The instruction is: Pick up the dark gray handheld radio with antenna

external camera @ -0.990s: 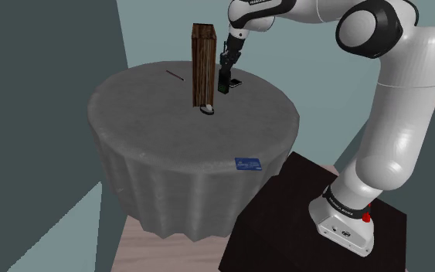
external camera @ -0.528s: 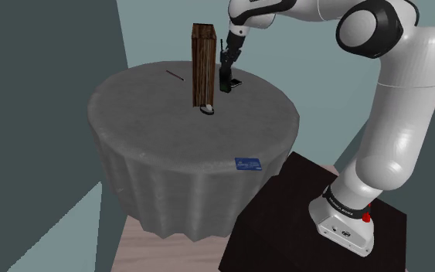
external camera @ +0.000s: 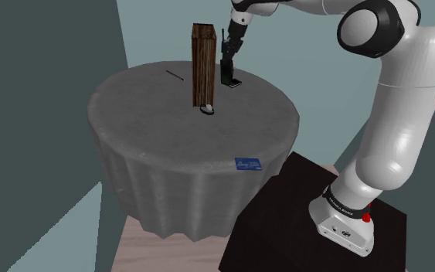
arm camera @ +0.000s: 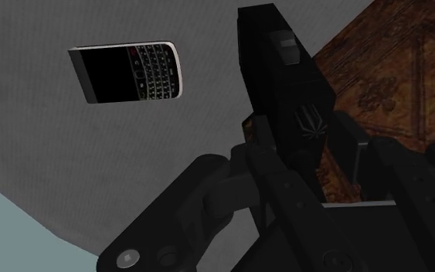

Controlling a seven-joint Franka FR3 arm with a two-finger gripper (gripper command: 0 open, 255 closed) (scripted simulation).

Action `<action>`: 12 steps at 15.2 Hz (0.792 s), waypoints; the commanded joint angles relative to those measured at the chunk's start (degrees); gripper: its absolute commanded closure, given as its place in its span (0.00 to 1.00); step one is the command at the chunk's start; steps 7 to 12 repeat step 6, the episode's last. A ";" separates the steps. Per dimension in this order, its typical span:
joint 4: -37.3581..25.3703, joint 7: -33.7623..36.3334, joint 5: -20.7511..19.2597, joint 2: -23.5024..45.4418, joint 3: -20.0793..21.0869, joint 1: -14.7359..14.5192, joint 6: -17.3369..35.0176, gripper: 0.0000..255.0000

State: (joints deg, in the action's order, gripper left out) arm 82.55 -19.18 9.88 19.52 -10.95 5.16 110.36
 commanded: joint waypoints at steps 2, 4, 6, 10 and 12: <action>-2.24 0.27 -0.09 -0.01 -0.05 0.09 -2.24 1.00; -3.98 0.44 -0.13 0.12 -0.07 0.19 -3.84 1.00; -4.11 0.45 -0.13 0.13 -0.07 0.19 -3.96 1.00; -4.11 0.45 -0.13 0.13 -0.07 0.19 -3.96 1.00; -4.11 0.45 -0.13 0.13 -0.07 0.19 -3.96 1.00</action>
